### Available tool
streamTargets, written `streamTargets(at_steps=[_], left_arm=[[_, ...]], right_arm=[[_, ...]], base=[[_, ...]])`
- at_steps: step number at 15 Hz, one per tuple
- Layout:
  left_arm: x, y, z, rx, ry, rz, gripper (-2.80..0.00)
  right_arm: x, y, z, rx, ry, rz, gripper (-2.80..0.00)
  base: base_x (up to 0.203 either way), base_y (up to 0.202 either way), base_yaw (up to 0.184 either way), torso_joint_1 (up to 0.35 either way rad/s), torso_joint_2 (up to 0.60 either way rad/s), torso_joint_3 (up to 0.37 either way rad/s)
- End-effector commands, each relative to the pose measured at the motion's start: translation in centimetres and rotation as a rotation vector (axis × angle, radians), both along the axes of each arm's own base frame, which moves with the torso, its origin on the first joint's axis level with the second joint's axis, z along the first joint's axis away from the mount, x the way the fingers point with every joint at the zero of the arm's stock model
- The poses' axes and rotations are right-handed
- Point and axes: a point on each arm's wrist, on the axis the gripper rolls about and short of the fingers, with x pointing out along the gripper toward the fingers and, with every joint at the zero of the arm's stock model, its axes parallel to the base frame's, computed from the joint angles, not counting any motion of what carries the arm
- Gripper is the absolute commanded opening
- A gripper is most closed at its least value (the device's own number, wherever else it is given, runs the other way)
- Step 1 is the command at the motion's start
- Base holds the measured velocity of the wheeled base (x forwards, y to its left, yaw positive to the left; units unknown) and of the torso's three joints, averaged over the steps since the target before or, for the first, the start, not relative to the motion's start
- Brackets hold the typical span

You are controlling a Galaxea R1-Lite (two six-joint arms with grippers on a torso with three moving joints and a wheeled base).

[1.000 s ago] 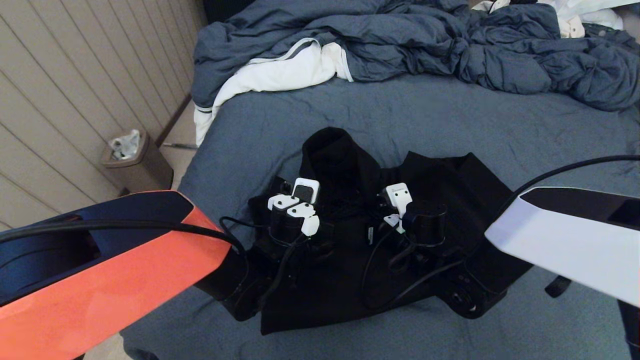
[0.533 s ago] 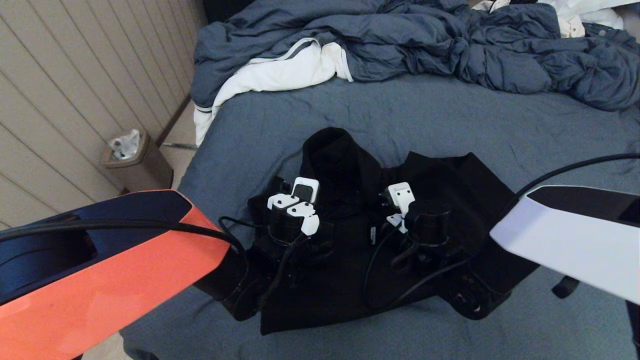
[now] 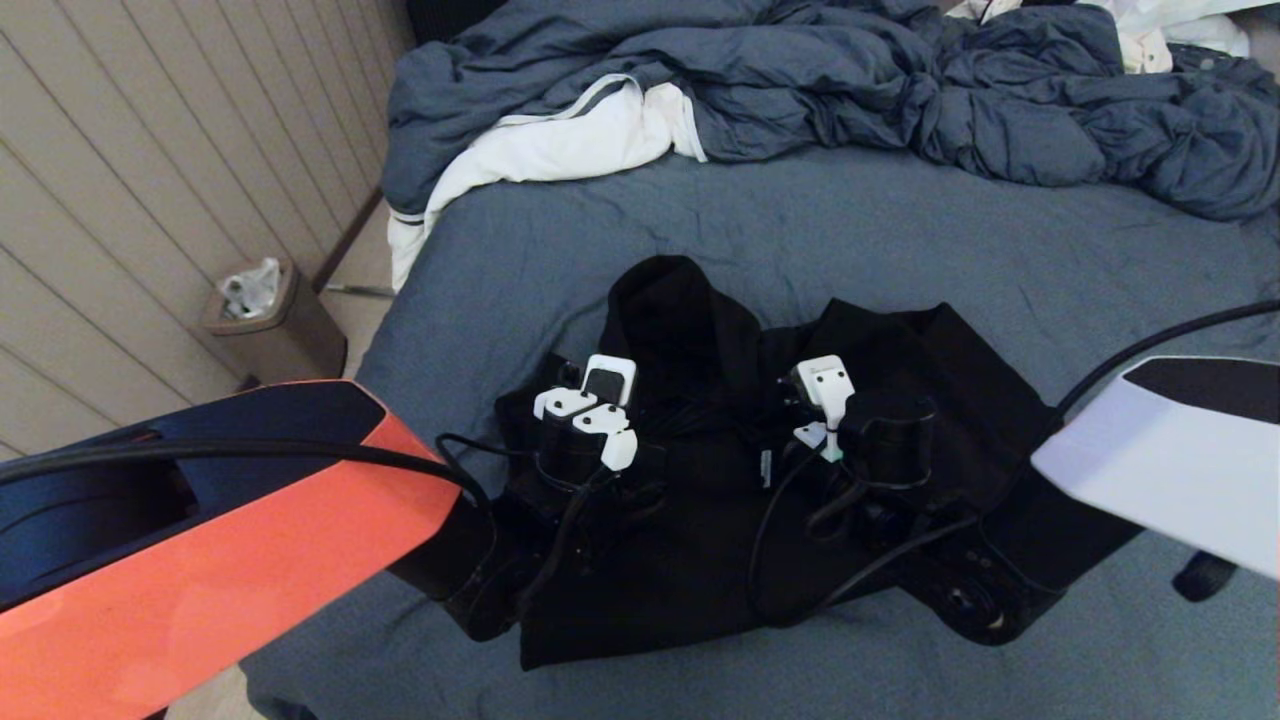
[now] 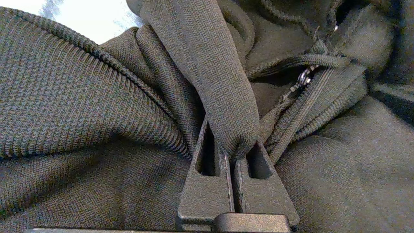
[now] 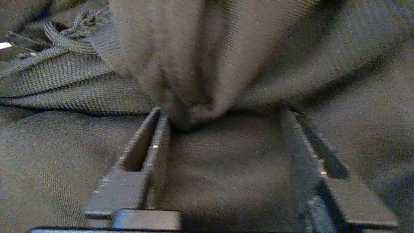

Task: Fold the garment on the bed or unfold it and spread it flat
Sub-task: Fold the black sweatshirt

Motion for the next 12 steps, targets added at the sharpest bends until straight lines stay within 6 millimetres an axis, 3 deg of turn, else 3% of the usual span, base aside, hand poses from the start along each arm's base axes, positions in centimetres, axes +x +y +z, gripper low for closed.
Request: streamTargets(at_steps=[1, 12], left_arm=[[0.1, -0.1, -0.3, 0.001, 0.002, 0.001, -2.8], [0.1, -0.1, -0.5, 0.001, 0.005, 0.002, -2.8]], right_arm=[[-0.6, -0.1, 2.0, 0.024, -0.058, 0.006, 0.0], [-0.4, 0.7, 5.9, 0.051, -0.114, 0.024, 0.0]], base=[[0.0, 0.0, 0.0, 0.0, 0.0, 0.0], [0.0, 0.0, 0.0, 0.0, 0.0, 0.0]])
